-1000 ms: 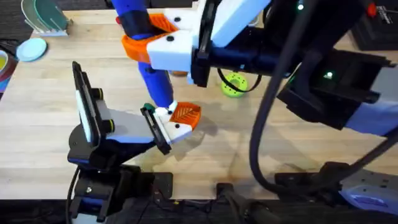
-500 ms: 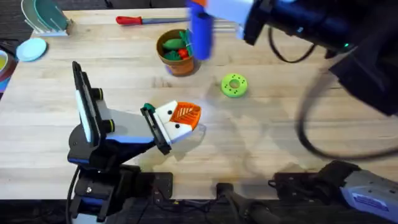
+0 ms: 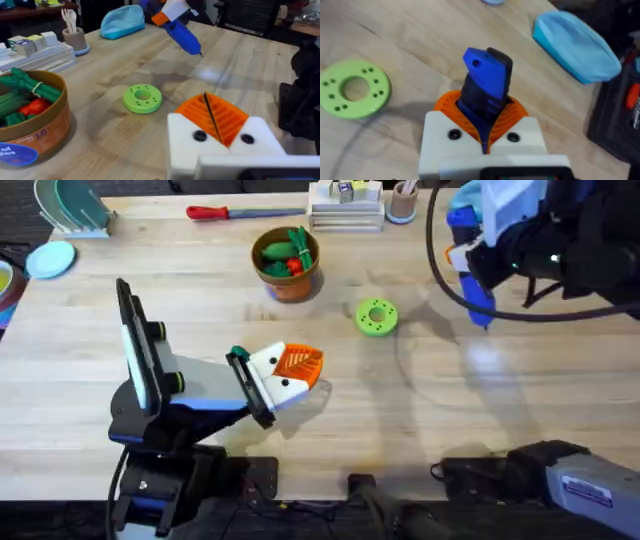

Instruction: Pick up the gripper from the table and insert it into the empty holder that is missing its gripper. Then pick up a screw, insert it into the mounting hole, and use the screwdriver to tighten it. Finally, clean up the table by picking up the vegetable and placing it into the bucket.

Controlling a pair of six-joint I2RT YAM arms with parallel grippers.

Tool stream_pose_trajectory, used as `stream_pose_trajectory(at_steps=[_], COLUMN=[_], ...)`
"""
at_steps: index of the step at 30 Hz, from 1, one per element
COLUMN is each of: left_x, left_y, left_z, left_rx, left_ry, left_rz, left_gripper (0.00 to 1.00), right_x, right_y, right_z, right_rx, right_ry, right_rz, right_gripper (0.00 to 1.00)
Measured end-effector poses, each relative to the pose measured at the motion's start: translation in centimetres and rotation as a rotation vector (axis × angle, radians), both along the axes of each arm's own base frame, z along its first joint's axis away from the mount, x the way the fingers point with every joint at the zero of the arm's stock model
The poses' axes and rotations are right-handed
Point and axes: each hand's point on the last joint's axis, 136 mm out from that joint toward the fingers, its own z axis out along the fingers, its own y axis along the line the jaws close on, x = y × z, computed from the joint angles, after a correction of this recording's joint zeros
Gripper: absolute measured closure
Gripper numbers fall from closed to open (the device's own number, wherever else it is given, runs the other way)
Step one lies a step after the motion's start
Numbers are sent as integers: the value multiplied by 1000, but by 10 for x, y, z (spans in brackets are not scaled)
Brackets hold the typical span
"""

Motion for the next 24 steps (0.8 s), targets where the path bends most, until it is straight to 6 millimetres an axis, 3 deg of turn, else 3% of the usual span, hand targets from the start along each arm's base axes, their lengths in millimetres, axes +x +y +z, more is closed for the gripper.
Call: stream_pose_trajectory(at_steps=[3, 11, 19, 22, 24], left_x=[0, 0, 0, 0, 0], left_y=[0, 0, 0, 0, 0], left_z=[0, 0, 0, 0, 0], left_rx=[0, 0, 0, 0, 0], left_ry=[0, 0, 0, 0, 0], left_rz=[0, 0, 0, 0, 0], left_gripper=[996, 996, 996, 996, 996], right_x=[-4, -17, -18, -19, -19], right_y=[-11, -19, -19, -20, -20], right_z=[-13, -83, -109, -114, -118], right_rx=[-44, -150, -172, -177, -179], right_ry=[52, 304, 378, 396, 406], right_rz=[-32, -11, -2, -1, 0], right_gripper=[980, 980, 968, 832, 620])
